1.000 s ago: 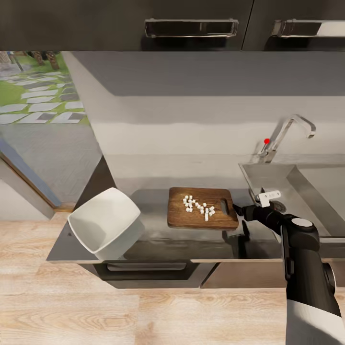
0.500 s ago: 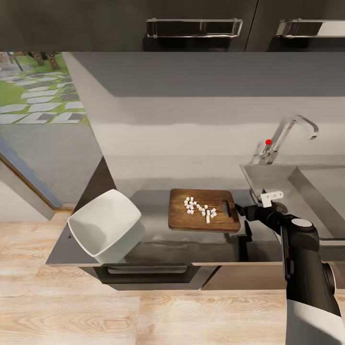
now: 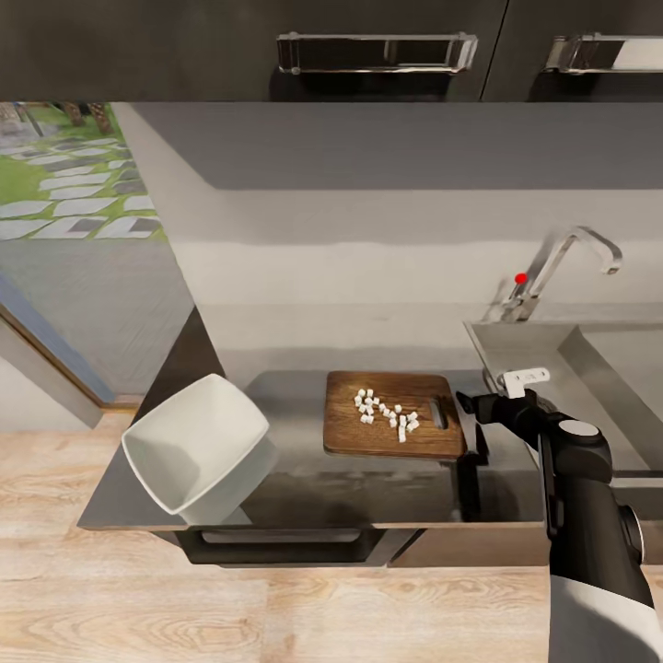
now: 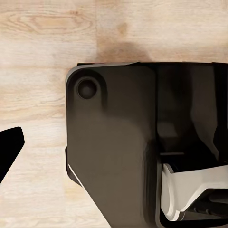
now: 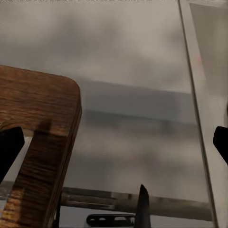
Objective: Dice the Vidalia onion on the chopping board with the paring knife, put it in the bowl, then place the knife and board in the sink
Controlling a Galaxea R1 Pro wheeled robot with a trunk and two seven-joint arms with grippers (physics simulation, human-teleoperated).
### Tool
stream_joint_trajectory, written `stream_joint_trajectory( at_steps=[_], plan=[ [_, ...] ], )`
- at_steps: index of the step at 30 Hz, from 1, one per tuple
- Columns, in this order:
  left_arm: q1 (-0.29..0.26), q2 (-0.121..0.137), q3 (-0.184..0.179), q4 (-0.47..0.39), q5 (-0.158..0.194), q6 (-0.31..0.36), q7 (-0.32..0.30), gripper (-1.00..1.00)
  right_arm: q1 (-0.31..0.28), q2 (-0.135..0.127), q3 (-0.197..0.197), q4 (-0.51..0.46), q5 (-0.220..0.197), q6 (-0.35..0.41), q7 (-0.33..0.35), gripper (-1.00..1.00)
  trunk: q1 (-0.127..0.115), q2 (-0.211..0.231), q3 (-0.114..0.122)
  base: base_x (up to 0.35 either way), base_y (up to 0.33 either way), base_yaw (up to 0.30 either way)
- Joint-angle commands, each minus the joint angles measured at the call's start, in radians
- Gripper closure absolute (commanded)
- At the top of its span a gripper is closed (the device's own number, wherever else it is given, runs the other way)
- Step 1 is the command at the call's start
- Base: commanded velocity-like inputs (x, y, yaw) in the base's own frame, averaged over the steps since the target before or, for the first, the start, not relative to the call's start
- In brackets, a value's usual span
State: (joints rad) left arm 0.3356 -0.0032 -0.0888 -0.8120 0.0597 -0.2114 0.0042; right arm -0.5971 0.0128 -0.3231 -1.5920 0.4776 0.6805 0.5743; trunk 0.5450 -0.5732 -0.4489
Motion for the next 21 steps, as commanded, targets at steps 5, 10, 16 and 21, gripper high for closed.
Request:
stream_joint_trajectory(
  at_steps=[5, 10, 16, 21],
  plan=[
    [0.0, 0.0, -0.002, -0.001, 0.006, -0.001, 0.0, -1.0, 0.0, 0.002, -0.001, 0.001, 0.01, 0.002, 0.01, -1.0, 0.001, -0.001, -0.007, 0.076, 0.039, 0.0],
    [0.0, 0.0, -0.002, -0.001, 0.006, -0.001, 0.0, -1.0, 0.0, 0.002, -0.001, 0.002, 0.01, 0.002, 0.01, -1.0, 0.001, -0.001, -0.014, 0.015, 0.016, 0.0],
    [0.0, 0.001, -0.002, 0.002, 0.006, -0.002, 0.0, -1.0, 0.0, 0.003, -0.001, 0.009, 0.01, 0.002, 0.01, -1.0, 0.001, -0.001, -0.015, -0.059, 0.001, 0.0],
    [0.0, 0.002, -0.002, 0.001, 0.006, -0.002, 0.0, -1.0, 0.0, 0.003, -0.001, 0.01, 0.01, 0.002, 0.01, -1.0, 0.001, -0.001, -0.015, -0.011, 0.0, 0.0]
  ],
)
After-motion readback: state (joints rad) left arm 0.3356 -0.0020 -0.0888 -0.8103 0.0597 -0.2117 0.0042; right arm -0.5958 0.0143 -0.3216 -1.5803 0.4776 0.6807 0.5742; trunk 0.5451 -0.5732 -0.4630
